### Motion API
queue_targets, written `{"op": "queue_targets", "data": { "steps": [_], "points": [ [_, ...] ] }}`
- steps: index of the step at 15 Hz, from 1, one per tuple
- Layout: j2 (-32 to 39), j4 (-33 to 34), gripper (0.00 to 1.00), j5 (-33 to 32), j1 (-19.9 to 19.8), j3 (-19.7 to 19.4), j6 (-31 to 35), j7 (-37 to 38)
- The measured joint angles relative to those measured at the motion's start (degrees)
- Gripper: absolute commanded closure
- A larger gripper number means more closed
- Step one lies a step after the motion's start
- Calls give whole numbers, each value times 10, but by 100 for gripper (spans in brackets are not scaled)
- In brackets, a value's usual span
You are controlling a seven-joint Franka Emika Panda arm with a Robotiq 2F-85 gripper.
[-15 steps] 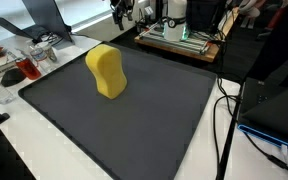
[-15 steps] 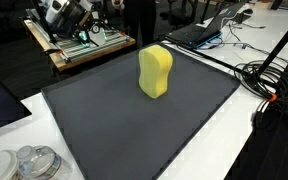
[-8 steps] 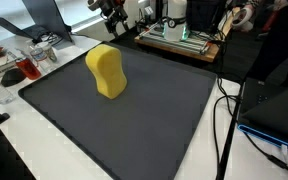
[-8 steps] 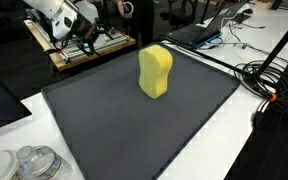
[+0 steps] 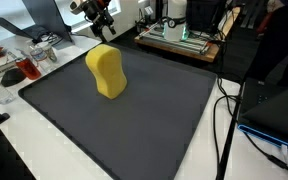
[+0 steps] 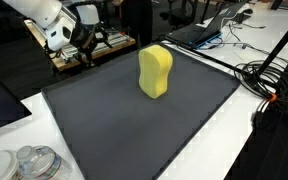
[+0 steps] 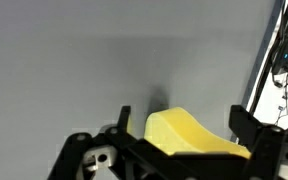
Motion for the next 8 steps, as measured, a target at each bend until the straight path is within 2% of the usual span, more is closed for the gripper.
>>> {"op": "queue_targets", "data": {
  "steps": [3,8],
  "points": [
    [0,0,0,0,-8,9,0,0],
    [5,41,0,27,-77,72,-16,-1]
  ]
}}
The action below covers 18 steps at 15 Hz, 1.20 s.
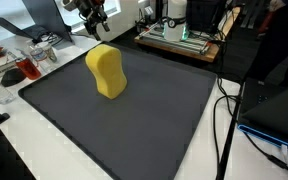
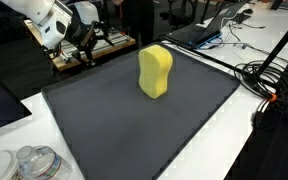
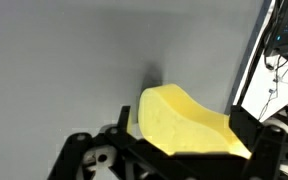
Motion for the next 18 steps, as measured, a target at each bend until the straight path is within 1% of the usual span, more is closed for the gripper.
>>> {"op": "queue_targets", "data": {
  "steps": [3,7,14,18],
  "points": [
    [16,47,0,19,-22,18,-18,0],
    [55,112,0,46,-39,39,-38,1],
    [104,206,0,45,-37,80,-34,11],
    [112,252,0,13,-29,99,-34,31]
  ]
}}
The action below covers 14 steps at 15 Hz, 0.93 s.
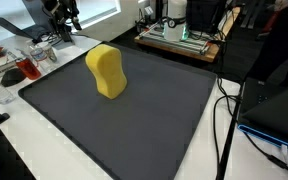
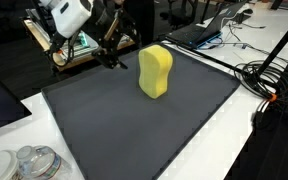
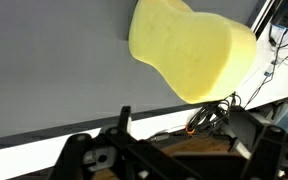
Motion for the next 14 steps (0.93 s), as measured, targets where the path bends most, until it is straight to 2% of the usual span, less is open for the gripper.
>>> {"op": "queue_targets", "data": {
  "steps": [5,9,12,14],
  "points": [
    [1,45,0,-86,32,20,14,60],
    [3,77,0,-196,63,42,18,98],
    [4,101,0,-279,85,61,-3,101],
    [5,116,0,-313,95,78,-36,88]
  ]
}}
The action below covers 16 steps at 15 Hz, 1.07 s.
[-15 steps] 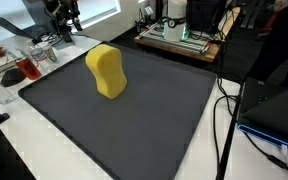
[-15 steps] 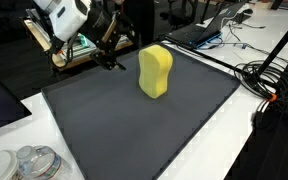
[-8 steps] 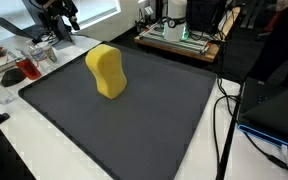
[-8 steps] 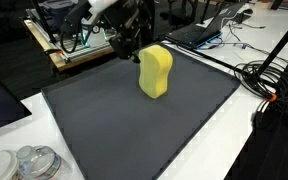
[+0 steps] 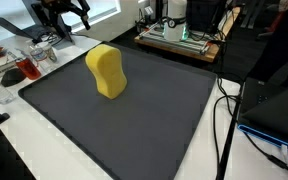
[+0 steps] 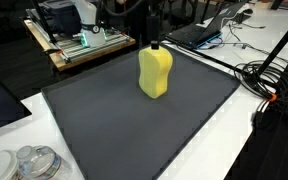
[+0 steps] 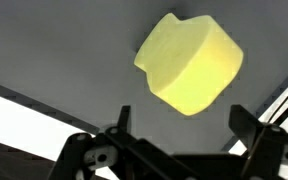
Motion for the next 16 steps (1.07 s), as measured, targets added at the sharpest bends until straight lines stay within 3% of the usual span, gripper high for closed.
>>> {"op": "queue_targets", "data": {
  "steps": [5,11,16],
  "points": [
    [9,37,0,-50,19,34,-54,-73],
    [33,67,0,-138,59,51,-37,-141],
    [50,69,0,-185,94,59,-20,-156]
  ]
}}
